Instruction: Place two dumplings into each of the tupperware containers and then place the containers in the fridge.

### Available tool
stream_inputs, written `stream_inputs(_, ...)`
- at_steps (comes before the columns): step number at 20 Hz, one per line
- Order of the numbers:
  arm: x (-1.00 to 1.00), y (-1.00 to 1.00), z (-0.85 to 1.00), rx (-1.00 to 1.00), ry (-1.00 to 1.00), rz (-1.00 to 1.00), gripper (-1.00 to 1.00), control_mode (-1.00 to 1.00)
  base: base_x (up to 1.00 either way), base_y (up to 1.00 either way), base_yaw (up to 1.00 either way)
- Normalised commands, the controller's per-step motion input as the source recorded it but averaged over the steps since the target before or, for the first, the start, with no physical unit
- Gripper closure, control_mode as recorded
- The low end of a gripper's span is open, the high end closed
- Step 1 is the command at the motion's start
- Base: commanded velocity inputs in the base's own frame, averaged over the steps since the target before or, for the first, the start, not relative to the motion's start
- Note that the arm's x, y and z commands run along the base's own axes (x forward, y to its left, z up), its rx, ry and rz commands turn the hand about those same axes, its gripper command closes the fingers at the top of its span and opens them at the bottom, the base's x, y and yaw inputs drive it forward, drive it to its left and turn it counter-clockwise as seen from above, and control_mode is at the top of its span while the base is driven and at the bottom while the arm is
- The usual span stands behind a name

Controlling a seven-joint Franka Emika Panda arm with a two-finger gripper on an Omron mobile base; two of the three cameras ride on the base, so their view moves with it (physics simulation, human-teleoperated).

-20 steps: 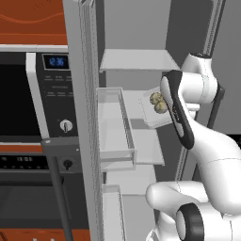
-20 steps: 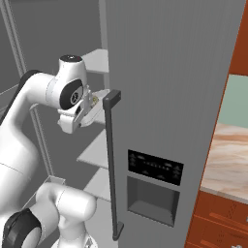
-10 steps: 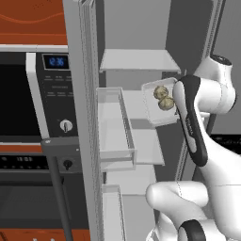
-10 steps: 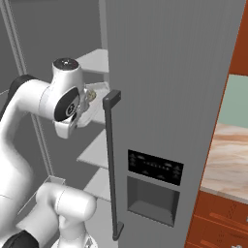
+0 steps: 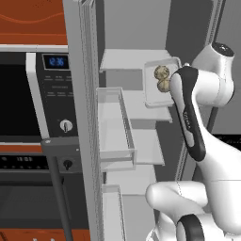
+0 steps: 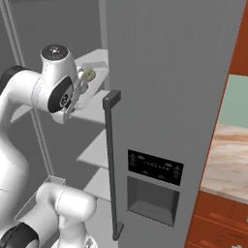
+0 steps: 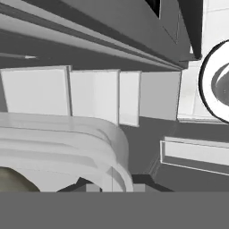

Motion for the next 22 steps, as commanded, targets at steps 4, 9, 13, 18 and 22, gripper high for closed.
stream_inputs(4,0.95,0.00,0.32,0.01,-0.02,-0.01,1.00,-1.00,0.00,0.00,0.00)
stream_inputs(9,0.99,0.00,0.30,0.00,0.00,0.00,1.00,-1.00,0.00,0.00,0.00)
stream_inputs(13,0.88,-0.03,0.24,0.00,0.00,0.00,1.00,-1.00,0.00,0.00,0.00)
stream_inputs(18,0.69,-0.08,0.32,0.00,0.01,-0.04,1.00,-1.00,0.00,0.00,0.00)
stream_inputs(22,0.53,-0.21,0.10,0.00,0.02,0.00,1.00,-1.00,0.00,0.00,0.00)
